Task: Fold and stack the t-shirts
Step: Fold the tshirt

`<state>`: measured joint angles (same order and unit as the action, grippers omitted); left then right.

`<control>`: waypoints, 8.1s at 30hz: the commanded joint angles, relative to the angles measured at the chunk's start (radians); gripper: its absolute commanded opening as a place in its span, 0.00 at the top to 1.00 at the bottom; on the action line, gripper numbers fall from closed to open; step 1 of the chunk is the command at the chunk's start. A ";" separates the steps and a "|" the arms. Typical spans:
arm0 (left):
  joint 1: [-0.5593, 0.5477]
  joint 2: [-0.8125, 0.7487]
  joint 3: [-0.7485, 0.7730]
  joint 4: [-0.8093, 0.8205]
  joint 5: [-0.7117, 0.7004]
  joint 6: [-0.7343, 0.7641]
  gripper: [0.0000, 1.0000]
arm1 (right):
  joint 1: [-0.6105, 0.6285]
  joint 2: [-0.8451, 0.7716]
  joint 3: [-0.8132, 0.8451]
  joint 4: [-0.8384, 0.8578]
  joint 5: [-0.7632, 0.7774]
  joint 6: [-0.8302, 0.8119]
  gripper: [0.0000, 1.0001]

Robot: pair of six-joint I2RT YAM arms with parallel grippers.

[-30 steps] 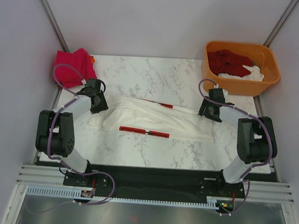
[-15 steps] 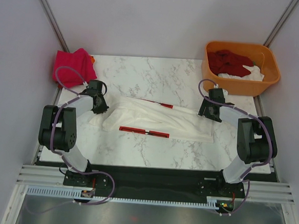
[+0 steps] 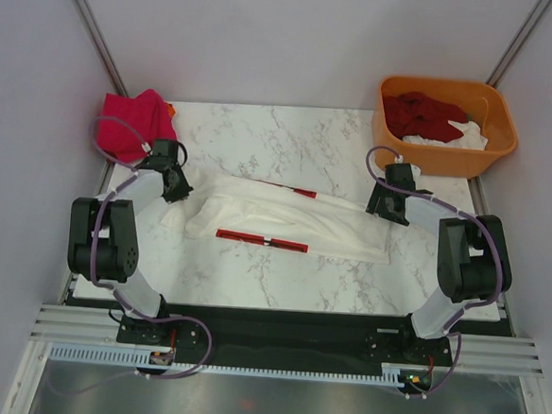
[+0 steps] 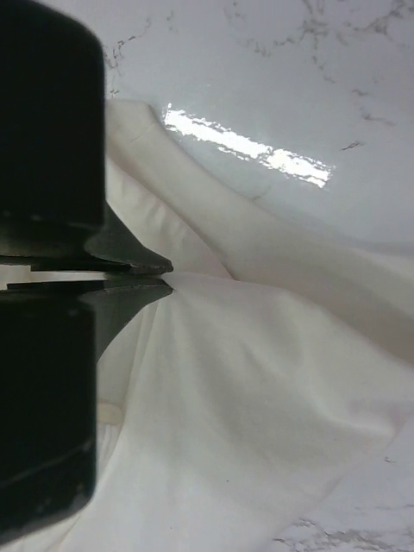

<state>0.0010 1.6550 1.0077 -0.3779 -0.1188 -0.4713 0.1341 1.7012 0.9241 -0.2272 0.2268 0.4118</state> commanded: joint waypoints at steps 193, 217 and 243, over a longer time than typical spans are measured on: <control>-0.961 -0.715 -0.564 -0.201 -0.002 -0.869 0.98 | 0.863 -0.494 -0.495 0.184 -0.489 0.534 0.16; -1.046 -0.751 -0.583 -0.145 -0.016 -0.879 0.98 | 0.897 -0.552 -0.574 0.195 -0.400 0.599 1.00; -0.873 -0.644 -0.033 -0.434 -0.043 -0.488 0.98 | 0.794 -0.569 0.111 -0.422 0.005 0.282 1.00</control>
<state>-0.9558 0.9558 0.8772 -0.7658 -0.1390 -1.1213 0.9813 1.0634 0.9512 -0.5583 0.1379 0.8211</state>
